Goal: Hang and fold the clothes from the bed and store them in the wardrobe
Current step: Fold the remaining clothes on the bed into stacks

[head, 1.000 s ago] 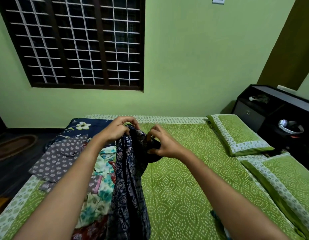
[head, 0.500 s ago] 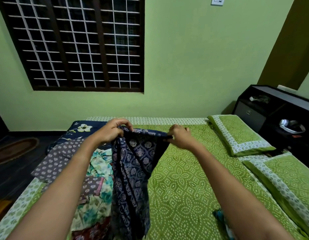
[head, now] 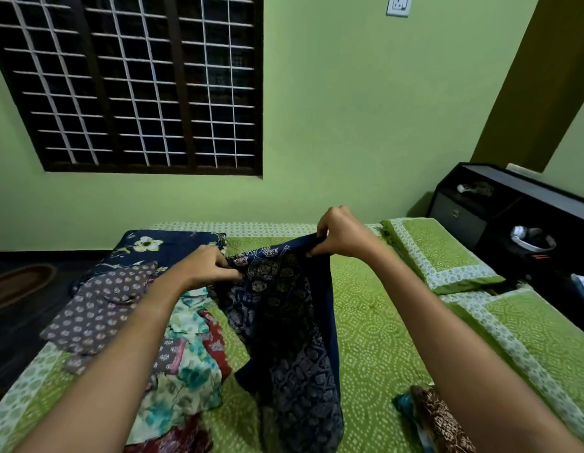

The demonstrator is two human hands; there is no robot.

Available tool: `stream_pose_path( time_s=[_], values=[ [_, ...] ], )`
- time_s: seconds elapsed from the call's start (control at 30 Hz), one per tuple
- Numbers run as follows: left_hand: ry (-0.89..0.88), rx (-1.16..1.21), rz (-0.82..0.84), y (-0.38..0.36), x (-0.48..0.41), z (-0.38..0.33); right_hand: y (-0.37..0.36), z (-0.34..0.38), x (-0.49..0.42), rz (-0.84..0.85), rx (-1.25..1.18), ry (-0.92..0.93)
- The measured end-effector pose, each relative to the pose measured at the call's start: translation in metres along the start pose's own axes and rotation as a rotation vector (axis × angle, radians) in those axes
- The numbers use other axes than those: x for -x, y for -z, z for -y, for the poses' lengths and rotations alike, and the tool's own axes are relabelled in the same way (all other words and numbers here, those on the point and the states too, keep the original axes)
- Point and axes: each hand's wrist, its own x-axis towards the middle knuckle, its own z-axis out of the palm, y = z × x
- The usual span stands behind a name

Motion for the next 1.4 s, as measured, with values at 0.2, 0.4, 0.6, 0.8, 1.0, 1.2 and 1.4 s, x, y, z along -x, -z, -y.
stream_pose_path(
  time_s=[0.2,0.4,0.6,0.8,1.0,1.2,1.4],
  values=[
    [0.033,-0.334,-0.031,-0.025,-0.006,-0.016,-0.002,-0.007,0.002,-0.075,-0.08,0.005],
    [-0.184,-0.176,-0.038,-0.009,-0.006,-0.048,0.004,-0.022,0.013,0.523,0.152,0.202],
    [-0.218,-0.371,-0.076,0.01,-0.021,-0.035,-0.023,-0.052,0.016,0.395,0.358,0.007],
    [-0.082,-0.329,-0.084,0.024,-0.02,-0.016,-0.011,-0.056,0.007,0.144,-0.246,-0.068],
    [0.034,0.868,-0.298,0.024,-0.009,-0.018,-0.007,-0.069,0.002,-0.192,-1.007,-0.127],
    [0.104,0.263,-0.429,-0.009,-0.02,-0.021,-0.016,-0.077,0.004,-0.128,-0.59,-0.367],
    [0.075,-0.296,-0.506,-0.013,-0.049,-0.028,-0.017,-0.093,-0.011,-0.103,-1.075,-0.553]
  ],
)
